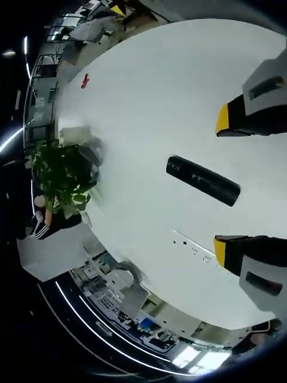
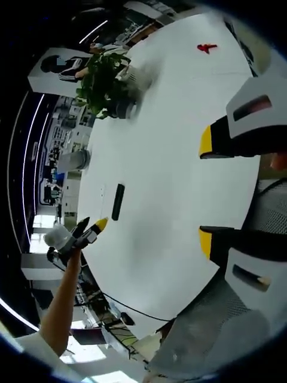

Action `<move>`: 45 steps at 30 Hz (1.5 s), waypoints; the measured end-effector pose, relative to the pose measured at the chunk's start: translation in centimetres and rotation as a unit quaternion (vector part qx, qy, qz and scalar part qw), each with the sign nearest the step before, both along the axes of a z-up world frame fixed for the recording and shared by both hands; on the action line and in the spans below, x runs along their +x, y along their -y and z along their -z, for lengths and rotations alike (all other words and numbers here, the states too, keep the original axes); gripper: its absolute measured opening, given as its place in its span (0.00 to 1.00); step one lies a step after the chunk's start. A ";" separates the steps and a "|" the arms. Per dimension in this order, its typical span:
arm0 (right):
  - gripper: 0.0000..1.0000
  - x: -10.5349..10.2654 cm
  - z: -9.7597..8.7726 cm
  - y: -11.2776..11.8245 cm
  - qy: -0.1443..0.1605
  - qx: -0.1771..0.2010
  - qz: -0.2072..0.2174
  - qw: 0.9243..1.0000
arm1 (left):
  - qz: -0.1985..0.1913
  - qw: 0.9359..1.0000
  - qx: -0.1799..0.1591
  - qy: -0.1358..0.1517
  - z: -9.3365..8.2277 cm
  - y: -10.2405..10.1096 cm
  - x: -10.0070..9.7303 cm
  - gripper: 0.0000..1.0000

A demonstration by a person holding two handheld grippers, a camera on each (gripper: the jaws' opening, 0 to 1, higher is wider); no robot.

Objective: Press the specified remote control buttons in sequence, fully releasing each button before pressing the next.

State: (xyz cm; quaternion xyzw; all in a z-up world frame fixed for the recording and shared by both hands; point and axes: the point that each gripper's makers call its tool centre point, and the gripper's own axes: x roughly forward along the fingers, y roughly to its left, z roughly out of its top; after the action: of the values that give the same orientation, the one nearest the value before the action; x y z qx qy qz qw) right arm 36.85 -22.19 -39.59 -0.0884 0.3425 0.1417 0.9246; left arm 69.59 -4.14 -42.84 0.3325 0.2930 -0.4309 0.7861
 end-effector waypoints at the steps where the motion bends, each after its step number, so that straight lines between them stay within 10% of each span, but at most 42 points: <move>1: 0.46 0.0 0.0 0.0 -0.001 0.001 -0.001 1.000 | 0.000 1.000 0.000 -0.004 0.3 0.1 0.3 0.68; 20: 0.40 -0.1 0.2 0.0 -0.008 0.001 0.002 1.000 | 0.004 0.997 0.026 -0.069 6.0 0.6 2.2 0.61; 45: 0.39 0.0 0.4 0.2 -0.012 0.003 0.010 1.000 | -0.032 0.986 0.025 -0.159 8.9 0.3 1.8 0.51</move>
State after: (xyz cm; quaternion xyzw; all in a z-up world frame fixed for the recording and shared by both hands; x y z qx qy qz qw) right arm 36.82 -22.43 -40.03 -0.0800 0.3542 0.1345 0.9220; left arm 71.40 -4.41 -51.74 0.2692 0.4355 -0.4458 0.7342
